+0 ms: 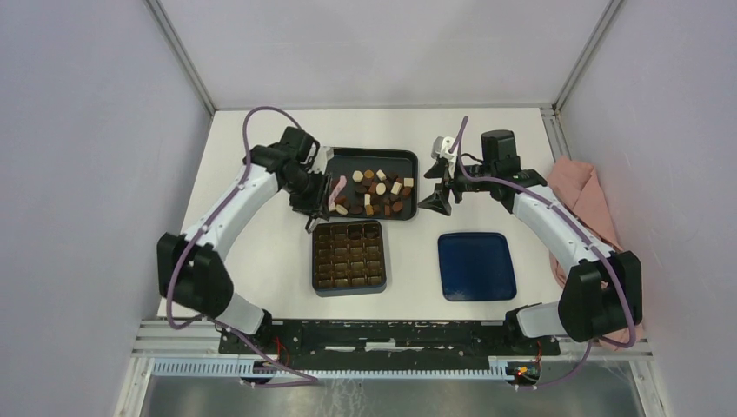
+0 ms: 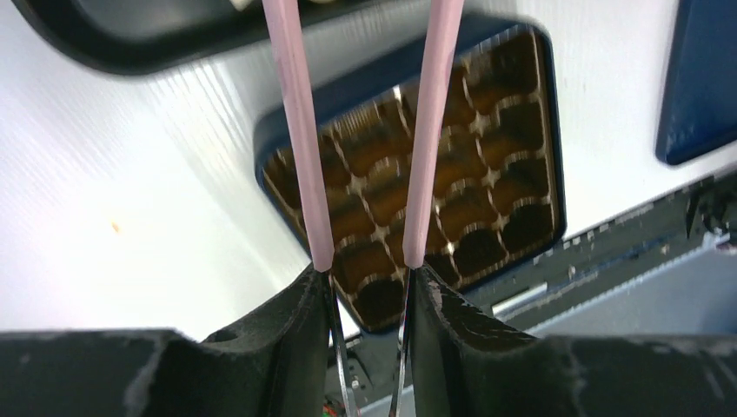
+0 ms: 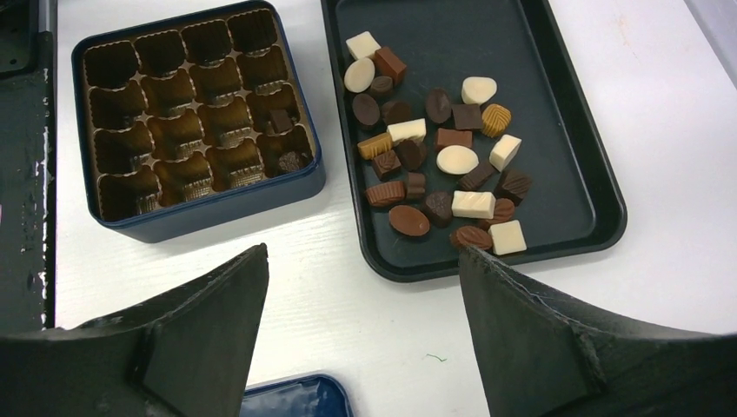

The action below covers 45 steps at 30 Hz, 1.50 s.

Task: Pack the chocolate
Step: Pick up the fake chocolate from the plate, then place the fake chocolate in the packing box.

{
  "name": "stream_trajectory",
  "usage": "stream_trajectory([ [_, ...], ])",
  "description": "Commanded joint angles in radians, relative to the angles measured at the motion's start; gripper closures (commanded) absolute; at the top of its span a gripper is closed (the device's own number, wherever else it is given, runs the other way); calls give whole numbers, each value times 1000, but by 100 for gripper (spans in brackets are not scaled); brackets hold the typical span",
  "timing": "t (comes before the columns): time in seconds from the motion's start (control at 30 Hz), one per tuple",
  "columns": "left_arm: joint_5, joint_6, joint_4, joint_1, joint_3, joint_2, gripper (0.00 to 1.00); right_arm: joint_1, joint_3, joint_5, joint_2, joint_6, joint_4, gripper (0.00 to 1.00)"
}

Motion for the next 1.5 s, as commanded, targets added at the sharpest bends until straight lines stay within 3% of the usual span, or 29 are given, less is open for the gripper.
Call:
stream_trajectory([
  [0.0,85,-39,-16,-4,-122,-185,95,-6,-6,-29,9,-17,24,14],
  [0.23,148,-92,-38,-14,-315,-381,94,-7,-9,-29,41,-4,29,14],
  [0.43,145,-141,9,-46,-401,-437,93,-6,-12,-29,59,6,35,14],
  [1.47,-5,-151,91,-114,-449,-264,80,-6,-5,-32,84,-1,20,13],
])
